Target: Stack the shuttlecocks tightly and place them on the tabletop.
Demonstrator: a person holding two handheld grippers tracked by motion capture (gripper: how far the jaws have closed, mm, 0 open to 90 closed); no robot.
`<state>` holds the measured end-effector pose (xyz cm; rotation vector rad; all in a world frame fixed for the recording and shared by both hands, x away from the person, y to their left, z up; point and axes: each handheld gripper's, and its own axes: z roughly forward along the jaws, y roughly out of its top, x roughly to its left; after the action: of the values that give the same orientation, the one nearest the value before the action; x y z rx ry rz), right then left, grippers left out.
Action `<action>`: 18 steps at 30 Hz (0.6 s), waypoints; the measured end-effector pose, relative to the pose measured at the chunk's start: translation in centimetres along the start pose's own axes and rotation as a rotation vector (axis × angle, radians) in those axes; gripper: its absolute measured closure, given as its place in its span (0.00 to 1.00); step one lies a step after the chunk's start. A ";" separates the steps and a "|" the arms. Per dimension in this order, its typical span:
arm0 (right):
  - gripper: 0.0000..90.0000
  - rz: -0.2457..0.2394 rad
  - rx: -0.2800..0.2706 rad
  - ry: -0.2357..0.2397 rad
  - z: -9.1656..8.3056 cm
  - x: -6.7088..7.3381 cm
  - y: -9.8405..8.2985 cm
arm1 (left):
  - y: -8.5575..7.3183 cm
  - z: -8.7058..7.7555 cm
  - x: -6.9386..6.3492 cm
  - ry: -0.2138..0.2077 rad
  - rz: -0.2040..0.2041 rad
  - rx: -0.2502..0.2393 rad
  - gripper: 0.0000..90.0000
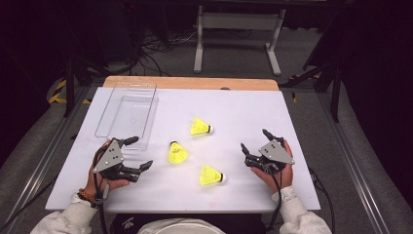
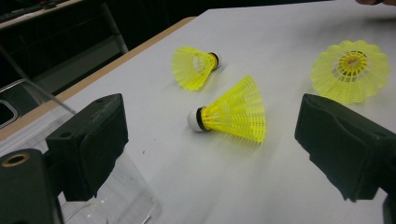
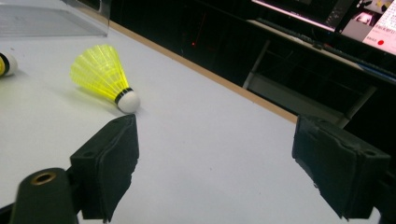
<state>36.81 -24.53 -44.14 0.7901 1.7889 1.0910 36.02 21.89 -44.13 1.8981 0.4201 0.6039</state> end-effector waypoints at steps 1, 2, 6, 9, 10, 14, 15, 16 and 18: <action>0.18 -0.002 0.004 -0.001 0.0 0.0 -0.1 | 0.0 0.0 0.0 0.000 0.000 0.000 0.12; 0.18 -0.003 0.003 -0.001 -0.1 -0.1 -0.2 | 0.0 0.4 -0.2 -0.010 0.004 0.013 0.12; 0.18 -0.001 -0.002 -0.015 -0.2 -0.2 -0.1 | -0.2 0.7 -0.7 -0.036 0.007 0.031 0.13; 0.19 0.006 0.002 -0.019 0.0 -0.2 -0.1 | -0.1 0.6 -1.2 -0.056 0.029 0.039 0.14; 0.19 0.002 0.007 -0.015 0.3 -0.2 -0.2 | -0.1 0.7 -1.3 -0.059 0.034 0.038 0.15; 0.19 0.006 0.011 0.002 1.0 -0.1 -0.4 | 0.1 1.4 -1.7 -0.073 0.064 0.064 0.16; 0.19 0.006 0.016 0.004 1.1 -0.1 -0.5 | 0.3 1.6 -1.7 -0.079 0.066 0.063 0.17; 0.20 0.006 0.021 -0.002 1.2 -0.1 -0.6 | 0.5 2.0 -1.8 -0.081 0.084 0.074 0.17; 0.20 0.009 0.018 0.000 1.4 -0.1 -0.6 | 0.9 2.7 -2.0 -0.078 0.122 0.099 0.18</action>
<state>38.03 -24.33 -44.96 0.8095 1.7985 1.0822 35.99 18.40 -44.58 2.0456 0.2899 0.5970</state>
